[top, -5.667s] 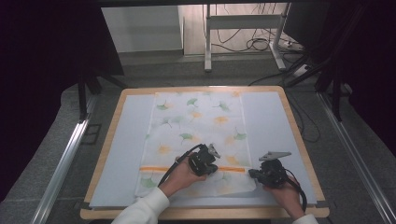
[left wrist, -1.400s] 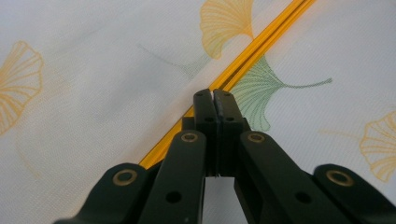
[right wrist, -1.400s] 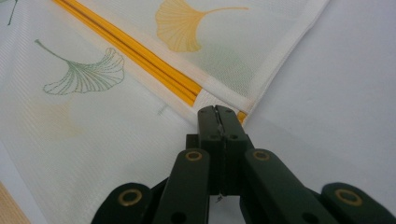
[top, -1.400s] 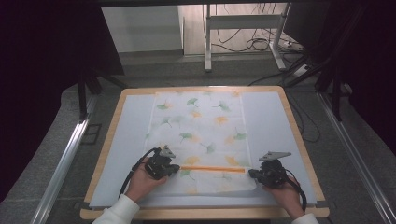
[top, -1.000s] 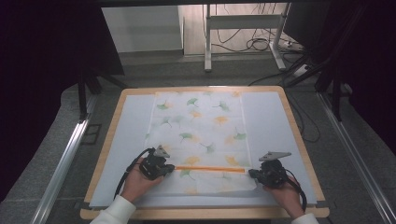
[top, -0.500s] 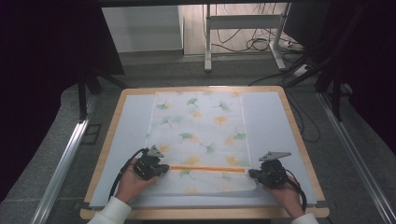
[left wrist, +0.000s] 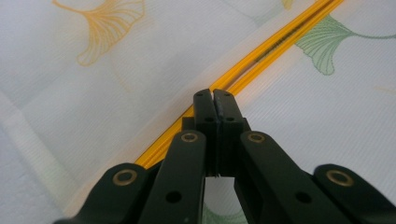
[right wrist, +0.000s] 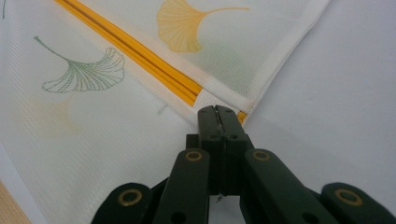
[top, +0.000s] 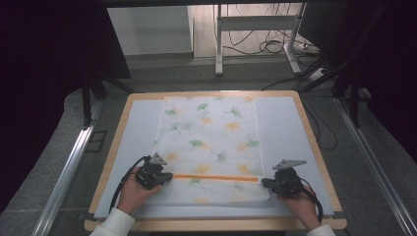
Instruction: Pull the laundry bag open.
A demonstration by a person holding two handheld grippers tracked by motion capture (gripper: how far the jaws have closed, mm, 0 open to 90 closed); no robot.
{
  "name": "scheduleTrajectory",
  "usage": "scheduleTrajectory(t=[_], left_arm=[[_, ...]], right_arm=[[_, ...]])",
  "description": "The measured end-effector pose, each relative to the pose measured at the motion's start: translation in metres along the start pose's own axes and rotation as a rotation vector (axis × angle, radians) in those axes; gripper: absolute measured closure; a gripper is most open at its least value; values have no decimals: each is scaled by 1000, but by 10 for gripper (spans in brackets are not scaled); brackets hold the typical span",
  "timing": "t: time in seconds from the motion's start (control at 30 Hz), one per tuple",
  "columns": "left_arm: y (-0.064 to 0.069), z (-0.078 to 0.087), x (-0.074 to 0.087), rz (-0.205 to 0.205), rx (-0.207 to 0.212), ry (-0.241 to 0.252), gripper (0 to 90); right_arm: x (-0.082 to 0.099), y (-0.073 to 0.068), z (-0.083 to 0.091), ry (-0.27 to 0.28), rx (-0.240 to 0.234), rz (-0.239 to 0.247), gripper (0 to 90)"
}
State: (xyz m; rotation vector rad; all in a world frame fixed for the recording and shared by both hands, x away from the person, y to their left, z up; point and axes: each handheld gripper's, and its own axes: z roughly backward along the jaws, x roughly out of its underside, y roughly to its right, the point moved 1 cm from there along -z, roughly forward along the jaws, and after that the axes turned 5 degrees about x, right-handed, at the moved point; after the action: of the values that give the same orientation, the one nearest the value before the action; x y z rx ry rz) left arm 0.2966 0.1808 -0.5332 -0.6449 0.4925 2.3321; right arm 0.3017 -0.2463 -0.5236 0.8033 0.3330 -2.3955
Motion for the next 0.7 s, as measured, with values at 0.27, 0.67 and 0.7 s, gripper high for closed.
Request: scheduleTrajectory(t=[0.27,0.67,0.7], left_arm=[[-4,4,5,16,-11,5,900],[-11,10,13,36,-38,5,900],[-12,11,14,37,-44,4,900]], right_arm=[[0,0,0,1,2,2,896],[0,0,0,0,-1,1,896],[0,0,0,0,-1,1,896]])
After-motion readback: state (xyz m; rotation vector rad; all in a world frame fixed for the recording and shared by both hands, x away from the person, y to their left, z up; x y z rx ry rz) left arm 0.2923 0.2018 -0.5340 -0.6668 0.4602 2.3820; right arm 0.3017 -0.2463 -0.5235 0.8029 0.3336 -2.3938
